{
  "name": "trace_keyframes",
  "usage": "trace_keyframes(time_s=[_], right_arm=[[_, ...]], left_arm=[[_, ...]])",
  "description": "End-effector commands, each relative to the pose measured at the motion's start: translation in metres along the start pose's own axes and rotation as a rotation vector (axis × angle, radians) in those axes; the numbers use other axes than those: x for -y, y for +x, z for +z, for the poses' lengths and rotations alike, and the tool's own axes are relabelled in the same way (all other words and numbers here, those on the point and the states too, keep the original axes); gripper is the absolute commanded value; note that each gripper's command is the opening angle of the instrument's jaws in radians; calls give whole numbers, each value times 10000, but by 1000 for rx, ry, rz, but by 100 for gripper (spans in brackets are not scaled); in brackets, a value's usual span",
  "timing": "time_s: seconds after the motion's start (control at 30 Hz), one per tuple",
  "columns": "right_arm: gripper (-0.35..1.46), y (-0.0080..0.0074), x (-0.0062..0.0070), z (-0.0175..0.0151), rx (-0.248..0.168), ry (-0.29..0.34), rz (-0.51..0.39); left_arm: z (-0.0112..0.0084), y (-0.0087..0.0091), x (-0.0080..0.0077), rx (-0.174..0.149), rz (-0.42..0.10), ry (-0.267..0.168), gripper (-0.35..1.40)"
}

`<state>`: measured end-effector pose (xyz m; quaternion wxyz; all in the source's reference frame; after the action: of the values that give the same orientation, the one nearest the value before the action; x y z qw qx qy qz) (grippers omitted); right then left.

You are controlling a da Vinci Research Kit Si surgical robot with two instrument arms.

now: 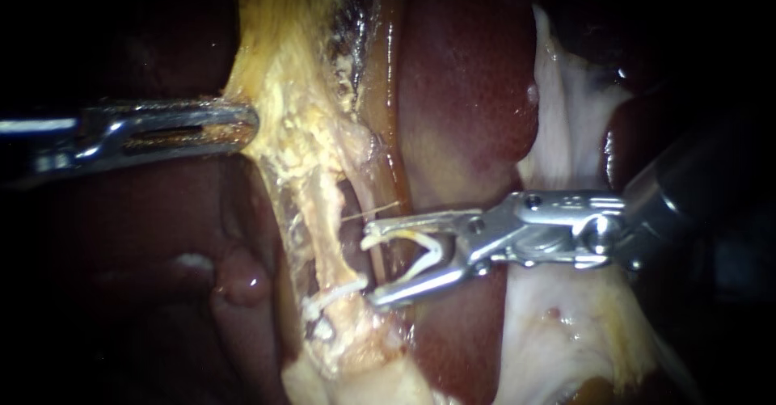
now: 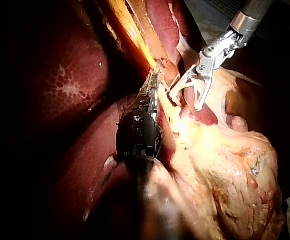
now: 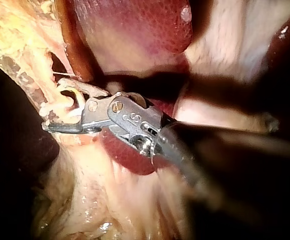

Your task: Clipping second clip left tube

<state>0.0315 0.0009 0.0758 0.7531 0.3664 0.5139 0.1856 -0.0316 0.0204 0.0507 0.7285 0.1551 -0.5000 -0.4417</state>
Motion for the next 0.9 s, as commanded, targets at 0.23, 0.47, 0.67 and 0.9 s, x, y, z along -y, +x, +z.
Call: trace_keyframes(time_s=[0.23, 0.47, 0.67, 0.9], right_arm=[[59, -3, -12, 13, 8, -8, 1], [58, 3, -10, 23, -14, 52, 7], [56, 9, -4, 33, -57, 150, 34], [52, 9, -3, 47, -66, 207, 49]], left_arm=[[-1, 0, 3, 0, 0, 0, -35], [-1, 0, 3, 0, 0, 0, -35], [-1, 1, 3, 0, 1, 0, -35], [0, 1, 3, 0, 1, 0, -35]])
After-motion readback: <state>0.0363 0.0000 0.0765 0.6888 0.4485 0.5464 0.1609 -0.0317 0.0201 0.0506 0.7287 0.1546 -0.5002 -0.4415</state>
